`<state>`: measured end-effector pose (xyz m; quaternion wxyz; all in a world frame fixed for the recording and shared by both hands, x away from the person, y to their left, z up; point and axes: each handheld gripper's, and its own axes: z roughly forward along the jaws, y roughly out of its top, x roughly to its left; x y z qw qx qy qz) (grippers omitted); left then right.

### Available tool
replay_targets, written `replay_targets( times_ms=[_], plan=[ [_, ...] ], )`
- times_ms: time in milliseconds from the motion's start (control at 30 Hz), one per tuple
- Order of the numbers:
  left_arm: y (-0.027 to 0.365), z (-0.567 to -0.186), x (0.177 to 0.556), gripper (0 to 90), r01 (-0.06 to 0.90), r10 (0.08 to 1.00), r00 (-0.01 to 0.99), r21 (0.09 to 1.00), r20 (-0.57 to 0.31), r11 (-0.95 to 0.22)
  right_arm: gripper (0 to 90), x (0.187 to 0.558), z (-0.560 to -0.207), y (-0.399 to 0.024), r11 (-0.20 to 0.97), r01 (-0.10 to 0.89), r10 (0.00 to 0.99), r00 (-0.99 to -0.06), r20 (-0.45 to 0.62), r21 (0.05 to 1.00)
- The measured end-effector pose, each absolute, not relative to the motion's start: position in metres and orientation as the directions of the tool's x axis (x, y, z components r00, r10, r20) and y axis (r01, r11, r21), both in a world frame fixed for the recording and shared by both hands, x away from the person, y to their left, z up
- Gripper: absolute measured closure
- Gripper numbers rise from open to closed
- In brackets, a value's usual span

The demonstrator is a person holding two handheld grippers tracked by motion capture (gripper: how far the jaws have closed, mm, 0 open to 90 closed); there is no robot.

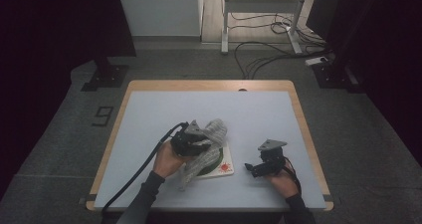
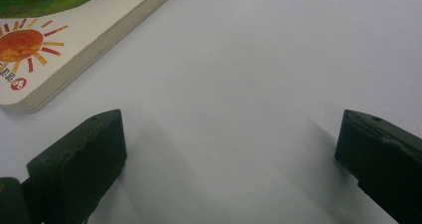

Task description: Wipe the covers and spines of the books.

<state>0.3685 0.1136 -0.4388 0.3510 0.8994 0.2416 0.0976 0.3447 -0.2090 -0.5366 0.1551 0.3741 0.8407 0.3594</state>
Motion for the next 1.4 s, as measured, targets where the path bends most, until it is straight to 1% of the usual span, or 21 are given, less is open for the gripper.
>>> replay_targets(
  times_ms=[367, 600, 967, 1200, 1400],
  plan=[
    [0.164, -0.415, 0.378, 69.2, 0.416, 0.605, 0.796, 0.704, 0.024, -0.575, 0.0, 0.345, -0.537, -0.209, 0.461, 0.518, 0.741, -0.672, 0.009, 0.72],
    [0.196, -0.411, 0.387, 69.2, 0.451, 0.665, 0.746, 0.709, 0.034, -0.542, 0.0, 0.345, -0.537, -0.209, 0.462, 0.518, 0.741, -0.672, 0.008, 0.72],
    [0.238, -0.424, 0.4, 69.1, 0.519, 0.756, 0.654, 0.718, 0.016, -0.464, 0.0, 0.345, -0.537, -0.209, 0.462, 0.517, 0.74, -0.672, 0.008, 0.72],
    [0.252, -0.437, 0.407, 68.5, 0.541, 0.797, 0.603, 0.715, 0.037, -0.443, 0.0, 0.345, -0.537, -0.209, 0.462, 0.518, 0.74, -0.672, 0.008, 0.72],
    [0.26, -0.455, 0.415, 68.3, 0.569, 0.818, 0.574, 0.71, 0.017, -0.414, 0.0, 0.345, -0.537, -0.209, 0.462, 0.518, 0.74, -0.672, 0.009, 0.72]
  ],
)
